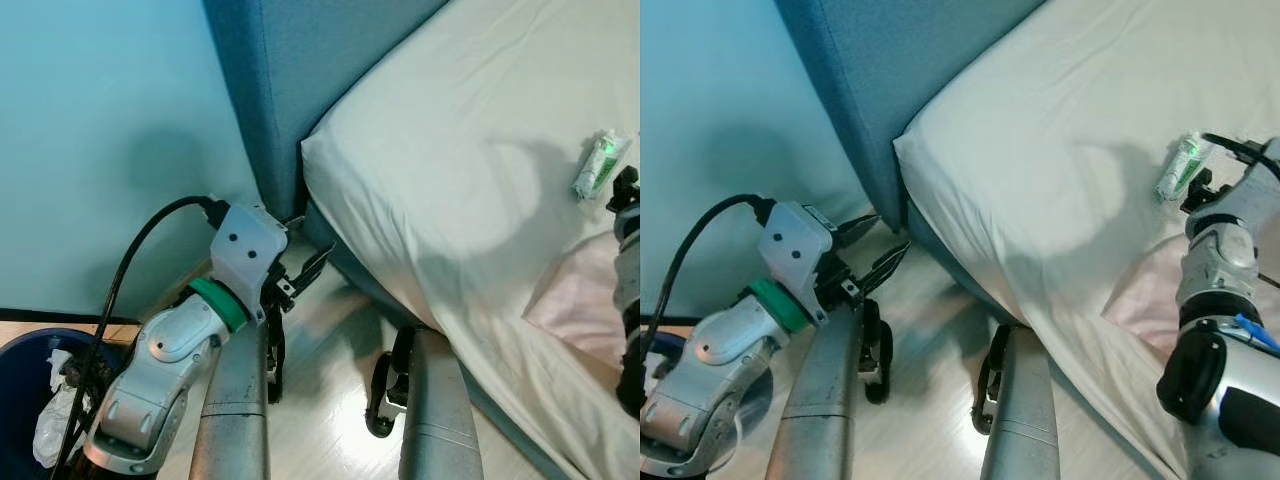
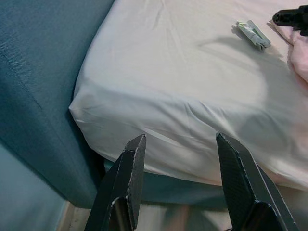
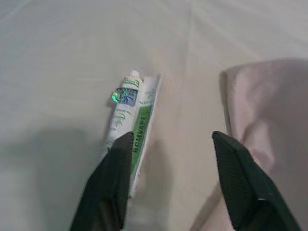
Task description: Clean up the room
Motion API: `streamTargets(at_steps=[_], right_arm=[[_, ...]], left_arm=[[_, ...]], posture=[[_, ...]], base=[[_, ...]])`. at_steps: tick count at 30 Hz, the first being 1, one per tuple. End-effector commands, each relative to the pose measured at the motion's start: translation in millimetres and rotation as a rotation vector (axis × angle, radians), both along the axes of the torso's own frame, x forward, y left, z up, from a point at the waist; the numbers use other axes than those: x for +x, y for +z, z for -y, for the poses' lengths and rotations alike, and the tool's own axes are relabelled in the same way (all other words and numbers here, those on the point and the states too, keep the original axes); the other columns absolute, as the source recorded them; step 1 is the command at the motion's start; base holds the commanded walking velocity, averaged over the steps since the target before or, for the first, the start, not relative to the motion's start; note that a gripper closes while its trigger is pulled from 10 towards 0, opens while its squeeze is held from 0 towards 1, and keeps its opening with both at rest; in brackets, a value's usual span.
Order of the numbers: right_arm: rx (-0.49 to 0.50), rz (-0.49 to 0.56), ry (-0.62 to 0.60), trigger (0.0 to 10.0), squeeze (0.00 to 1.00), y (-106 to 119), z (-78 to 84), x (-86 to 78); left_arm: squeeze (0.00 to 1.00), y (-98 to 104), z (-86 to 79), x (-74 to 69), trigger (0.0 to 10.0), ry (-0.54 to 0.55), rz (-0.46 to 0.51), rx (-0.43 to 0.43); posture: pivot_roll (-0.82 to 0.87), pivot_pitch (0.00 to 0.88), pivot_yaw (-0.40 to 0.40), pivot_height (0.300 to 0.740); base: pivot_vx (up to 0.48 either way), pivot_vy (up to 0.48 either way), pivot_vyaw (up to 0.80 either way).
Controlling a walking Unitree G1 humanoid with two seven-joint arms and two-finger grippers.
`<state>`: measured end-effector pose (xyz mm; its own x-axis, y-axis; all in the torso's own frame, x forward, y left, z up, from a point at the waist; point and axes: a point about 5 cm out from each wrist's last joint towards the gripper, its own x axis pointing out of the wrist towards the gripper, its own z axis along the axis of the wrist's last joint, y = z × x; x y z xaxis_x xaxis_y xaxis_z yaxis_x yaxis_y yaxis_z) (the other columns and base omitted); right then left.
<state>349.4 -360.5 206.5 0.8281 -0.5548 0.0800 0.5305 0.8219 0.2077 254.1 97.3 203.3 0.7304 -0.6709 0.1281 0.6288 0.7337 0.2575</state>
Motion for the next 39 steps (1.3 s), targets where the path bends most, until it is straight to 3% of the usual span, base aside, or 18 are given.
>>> streamTargets(at_steps=[1,3,4,10,12,14,15,16,19,20,22,23,24,25,26,28,30,39], right_arm=[[0.046,-0.041,-0.056,10.0,1.00,-15.3,11.9,-11.6],[0.065,-0.049,-0.073,10.0,1.00,-19.2,13.7,-13.9],[0.068,-0.067,-0.070,10.0,0.00,-23.3,12.2,-14.0],[0.022,-0.044,0.030,10.0,0.00,-18.2,-8.9,0.7],[0.001,-0.001,0.101,10.0,0.00,-10.7,-24.3,10.9],[-0.078,0.076,0.268,10.0,0.00,2.2,-68.1,31.8],[-0.078,0.076,0.268,10.0,0.00,2.2,-68.1,31.8],[-0.111,0.092,0.360,10.0,0.00,0.5,-95.4,39.5],[-0.111,0.092,0.360,10.0,0.00,0.5,-95.4,39.5],[-0.099,0.088,0.449,10.0,0.00,-11.0,-124.7,43.6],[-0.099,0.088,0.449,10.0,0.00,-11.0,-124.7,43.6],[-0.116,0.043,0.542,10.0,0.00,-36.5,-157.7,39.7],[-0.116,0.043,0.542,10.0,0.00,-36.5,-157.7,39.7],[-0.151,0.016,0.605,10.0,0.00,-65.4,-186.2,25.0],[-0.151,0.016,0.605,10.0,0.00,-65.4,-186.2,25.0],[-0.150,0.027,0.611,10.0,0.00,-101.1,-213.2,-9.8],[-0.150,0.027,0.611,10.0,0.00,-101.1,-213.2,-9.8],[-0.152,0.025,0.604,10.0,0.00,-135.1,-225.2,-54.0]], left_arm=[[0.00,-7.2,2.0,-4.9,10.0,-0.021,-0.021,0.013],[0.00,-7.9,2.4,-5.4,10.0,-0.023,-0.023,0.014],[0.00,-9.7,2.9,-5.4,10.0,-0.025,-0.029,0.013],[0.00,-27.4,-4.4,4.7,10.0,0.070,-0.092,-0.019],[0.00,-37.4,-11.8,11.9,10.0,0.142,-0.125,-0.034],[0.00,-54.7,-29.4,24.5,10.0,0.298,-0.173,-0.073],[0.00,-54.7,-29.4,24.5,10.0,0.298,-0.173,-0.073],[0.00,-65.9,-38.2,28.4,10.0,0.376,-0.215,-0.098],[0.00,-65.9,-38.2,28.4,10.0,0.376,-0.215,-0.098],[0.00,-78.4,-45.4,30.0,10.0,0.439,-0.255,-0.111],[0.00,-78.4,-45.4,30.0,10.0,0.439,-0.255,-0.111],[0.00,-90.8,-49.8,29.8,10.0,0.480,-0.297,-0.120],[0.00,-90.8,-49.8,29.8,10.0,0.480,-0.297,-0.120],[0.00,-102.8,-51.5,25.7,10.0,0.496,-0.330,-0.117],[0.00,-102.8,-51.5,25.7,10.0,0.496,-0.330,-0.117],[0.00,-115.2,-51.2,20.0,10.0,0.500,-0.341,-0.099],[0.00,-115.2,-51.2,20.0,10.0,0.500,-0.341,-0.099],[0.00,-128.1,-45.1,26.0,10.0,0.515,-0.307,-0.064]], posture=[[0.32,0.417,0.060,0.615],[0.32,0.415,0.062,0.615],[0.31,0.407,0.062,0.615],[0.24,0.346,0.056,0.615],[0.19,0.307,0.051,0.615],[0.13,0.262,0.046,0.615],[0.13,0.262,0.046,0.615],[0.11,0.226,0.047,0.615],[0.11,0.226,0.047,0.615],[0.10,0.201,0.042,0.615],[0.10,0.201,0.042,0.615],[0.09,0.171,0.039,0.615],[0.09,0.171,0.039,0.615],[0.07,0.150,0.039,0.615],[0.07,0.150,0.039,0.615],[0.06,0.123,0.049,0.615],[0.06,0.123,0.049,0.615],[0.01,0.090,0.074,0.615]], base=[[0.000,0.000,0.00],[0.000,0.000,0.00],[0.000,0.000,0.00],[0.000,0.000,0.00],[0.000,0.000,0.00],[0.000,0.000,0.00],[0.000,0.000,0.00],[0.000,0.000,0.00],[0.000,0.000,0.00],[0.000,0.000,0.00],[0.000,0.000,0.00],[0.000,0.000,0.00],[0.000,0.000,0.00],[0.000,0.000,0.00],[0.000,0.000,0.00],[0.000,0.000,0.00],[0.000,0.000,0.00],[0.000,0.000,0.00]])
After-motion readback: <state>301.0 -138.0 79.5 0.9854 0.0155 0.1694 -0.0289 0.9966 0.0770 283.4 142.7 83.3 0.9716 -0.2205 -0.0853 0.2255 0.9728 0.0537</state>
